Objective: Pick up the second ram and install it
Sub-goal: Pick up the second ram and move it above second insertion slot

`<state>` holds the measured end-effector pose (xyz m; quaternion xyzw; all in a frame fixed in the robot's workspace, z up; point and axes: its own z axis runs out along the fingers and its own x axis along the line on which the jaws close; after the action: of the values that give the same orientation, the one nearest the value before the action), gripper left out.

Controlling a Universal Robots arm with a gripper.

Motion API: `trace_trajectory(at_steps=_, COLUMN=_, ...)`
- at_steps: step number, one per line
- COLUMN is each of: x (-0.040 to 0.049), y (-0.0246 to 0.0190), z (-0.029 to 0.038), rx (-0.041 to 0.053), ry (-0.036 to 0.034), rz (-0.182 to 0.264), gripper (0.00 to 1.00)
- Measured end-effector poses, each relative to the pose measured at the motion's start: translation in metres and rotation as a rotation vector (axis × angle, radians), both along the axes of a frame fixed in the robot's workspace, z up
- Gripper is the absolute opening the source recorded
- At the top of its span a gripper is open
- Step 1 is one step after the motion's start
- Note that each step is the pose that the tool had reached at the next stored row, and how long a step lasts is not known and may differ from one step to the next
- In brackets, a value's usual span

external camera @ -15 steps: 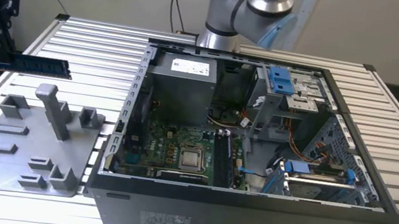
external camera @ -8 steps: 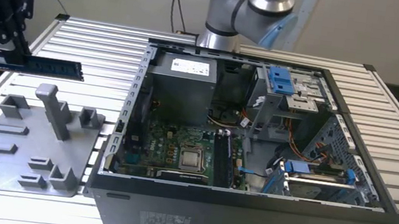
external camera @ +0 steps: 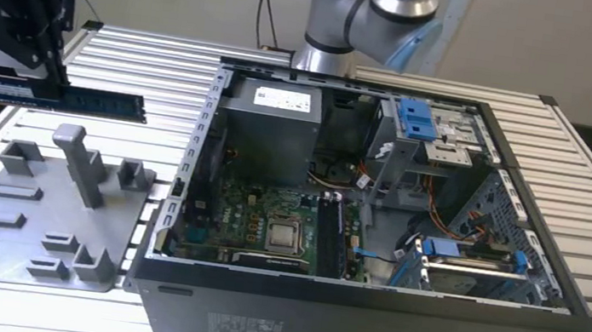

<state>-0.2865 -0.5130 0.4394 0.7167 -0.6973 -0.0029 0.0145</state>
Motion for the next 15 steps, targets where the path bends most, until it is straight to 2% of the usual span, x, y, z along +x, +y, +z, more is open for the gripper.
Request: trace_trajectory(at_steps=15, x=0.045, y=0.0, z=0.0, rx=0.0, ry=0.0044, rz=0.0, gripper=0.14)
